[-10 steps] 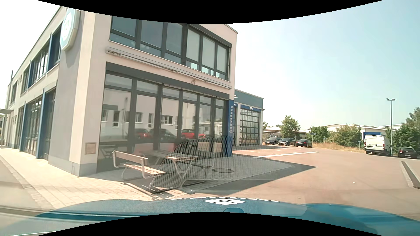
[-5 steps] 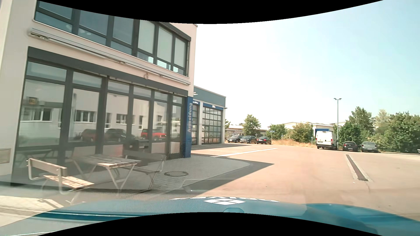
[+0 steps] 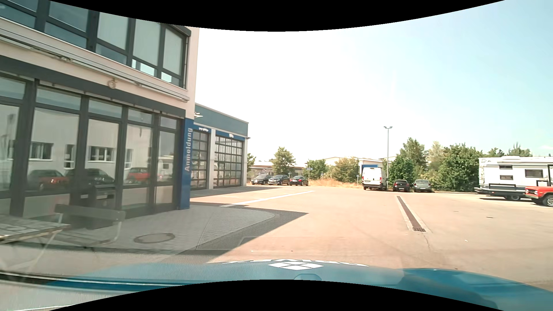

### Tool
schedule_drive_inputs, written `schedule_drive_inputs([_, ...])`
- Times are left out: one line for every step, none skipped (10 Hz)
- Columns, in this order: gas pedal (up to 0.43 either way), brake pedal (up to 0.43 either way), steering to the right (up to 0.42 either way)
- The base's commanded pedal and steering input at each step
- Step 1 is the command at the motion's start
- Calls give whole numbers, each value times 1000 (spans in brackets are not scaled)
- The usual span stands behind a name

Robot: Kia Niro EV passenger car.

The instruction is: Follow the waypoints while adhering to traffic rules and regulations

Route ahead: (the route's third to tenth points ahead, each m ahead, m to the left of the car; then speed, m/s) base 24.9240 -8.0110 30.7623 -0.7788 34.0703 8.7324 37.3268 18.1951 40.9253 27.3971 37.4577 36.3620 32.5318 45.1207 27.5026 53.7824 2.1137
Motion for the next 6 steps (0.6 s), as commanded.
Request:
schedule_drive_inputs([169,0,603])
schedule_drive_inputs([169,0,548])
schedule_drive_inputs([169,0,488])
schedule_drive_inputs([169,0,424])
schedule_drive_inputs([169,0,375])
schedule_drive_inputs([169,0,320])
